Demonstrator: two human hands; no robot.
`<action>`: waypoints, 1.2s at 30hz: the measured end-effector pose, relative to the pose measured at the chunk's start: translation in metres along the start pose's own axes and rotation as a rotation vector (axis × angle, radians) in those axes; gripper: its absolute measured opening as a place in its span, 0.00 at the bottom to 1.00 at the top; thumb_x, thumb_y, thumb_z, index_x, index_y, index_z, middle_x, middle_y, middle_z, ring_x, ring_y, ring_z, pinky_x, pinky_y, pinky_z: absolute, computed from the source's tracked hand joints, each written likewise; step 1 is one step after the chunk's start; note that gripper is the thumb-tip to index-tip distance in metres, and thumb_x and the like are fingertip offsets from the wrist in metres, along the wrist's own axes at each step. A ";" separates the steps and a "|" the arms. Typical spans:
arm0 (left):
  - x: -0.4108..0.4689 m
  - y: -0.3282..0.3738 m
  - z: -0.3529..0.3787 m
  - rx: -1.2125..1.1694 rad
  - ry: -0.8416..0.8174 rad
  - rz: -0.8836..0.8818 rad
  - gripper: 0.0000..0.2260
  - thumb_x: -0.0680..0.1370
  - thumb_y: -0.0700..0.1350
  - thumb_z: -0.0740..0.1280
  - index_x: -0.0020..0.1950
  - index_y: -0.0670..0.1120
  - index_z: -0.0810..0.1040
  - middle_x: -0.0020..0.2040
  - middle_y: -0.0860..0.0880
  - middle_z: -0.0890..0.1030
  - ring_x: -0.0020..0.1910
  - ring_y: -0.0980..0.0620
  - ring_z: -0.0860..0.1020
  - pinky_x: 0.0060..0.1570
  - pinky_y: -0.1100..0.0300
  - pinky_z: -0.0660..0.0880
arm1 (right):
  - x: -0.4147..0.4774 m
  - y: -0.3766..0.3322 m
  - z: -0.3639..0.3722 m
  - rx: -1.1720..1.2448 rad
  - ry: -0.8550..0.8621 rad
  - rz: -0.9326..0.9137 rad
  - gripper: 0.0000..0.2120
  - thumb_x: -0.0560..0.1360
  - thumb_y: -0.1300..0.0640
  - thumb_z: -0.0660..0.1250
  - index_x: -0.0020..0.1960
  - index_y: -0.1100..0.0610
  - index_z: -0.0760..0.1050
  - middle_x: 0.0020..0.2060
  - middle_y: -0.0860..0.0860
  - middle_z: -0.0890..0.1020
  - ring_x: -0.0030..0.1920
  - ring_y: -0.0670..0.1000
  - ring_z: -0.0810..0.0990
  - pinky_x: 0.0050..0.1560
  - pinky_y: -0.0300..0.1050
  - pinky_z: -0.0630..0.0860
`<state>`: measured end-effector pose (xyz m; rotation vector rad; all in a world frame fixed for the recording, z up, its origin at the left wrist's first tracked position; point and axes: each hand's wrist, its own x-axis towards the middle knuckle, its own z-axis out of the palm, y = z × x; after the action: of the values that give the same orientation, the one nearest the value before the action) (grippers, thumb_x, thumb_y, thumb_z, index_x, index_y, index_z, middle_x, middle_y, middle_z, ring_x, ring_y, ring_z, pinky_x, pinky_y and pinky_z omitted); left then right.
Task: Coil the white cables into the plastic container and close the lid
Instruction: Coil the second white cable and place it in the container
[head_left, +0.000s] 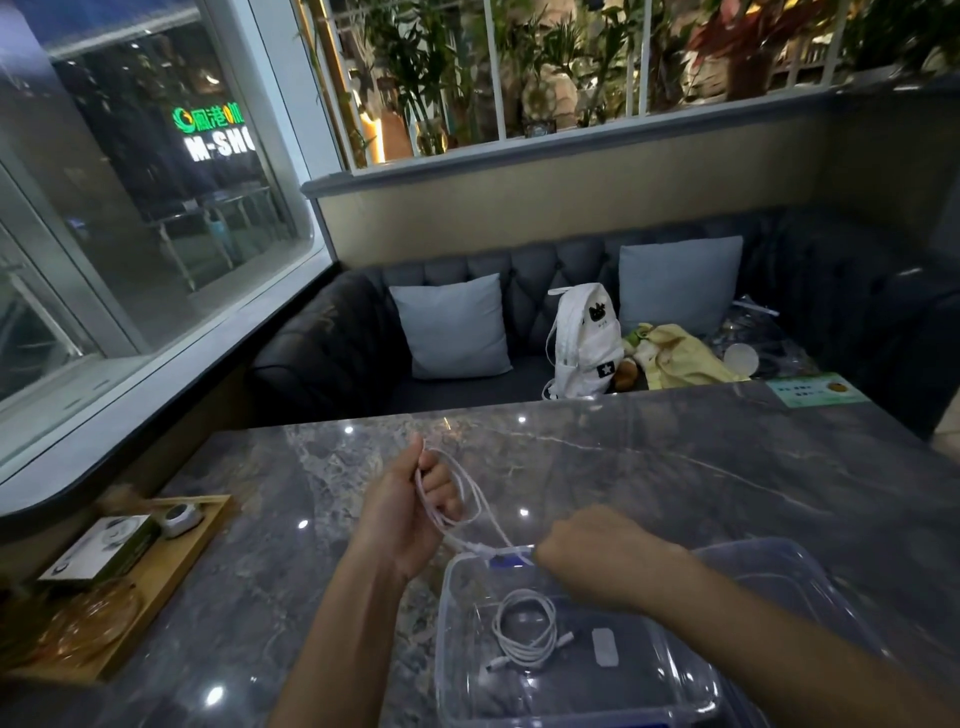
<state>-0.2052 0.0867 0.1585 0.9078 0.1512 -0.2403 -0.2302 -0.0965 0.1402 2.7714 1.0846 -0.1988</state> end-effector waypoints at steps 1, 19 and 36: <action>0.001 -0.003 0.000 0.060 0.034 0.018 0.20 0.80 0.52 0.55 0.29 0.47 0.66 0.20 0.52 0.68 0.18 0.57 0.67 0.21 0.62 0.73 | -0.002 -0.005 -0.007 -0.007 0.020 -0.056 0.08 0.72 0.62 0.63 0.51 0.62 0.75 0.48 0.62 0.80 0.46 0.63 0.80 0.40 0.51 0.71; -0.013 -0.044 0.021 0.578 -0.193 -0.088 0.23 0.81 0.50 0.53 0.30 0.45 0.75 0.20 0.50 0.70 0.17 0.57 0.63 0.18 0.67 0.59 | -0.008 0.008 -0.034 0.557 0.545 -0.036 0.08 0.71 0.51 0.69 0.43 0.57 0.77 0.39 0.50 0.83 0.39 0.49 0.78 0.41 0.45 0.72; -0.016 -0.034 0.033 0.475 -0.164 -0.036 0.18 0.71 0.57 0.63 0.25 0.50 0.67 0.19 0.56 0.60 0.17 0.60 0.55 0.16 0.69 0.54 | -0.012 0.028 0.003 1.726 0.306 -0.012 0.09 0.75 0.57 0.62 0.40 0.62 0.75 0.25 0.48 0.72 0.20 0.41 0.61 0.20 0.33 0.55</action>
<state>-0.2284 0.0425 0.1566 1.3523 -0.0459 -0.3927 -0.2203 -0.1257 0.1423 4.3266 1.2942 -1.2654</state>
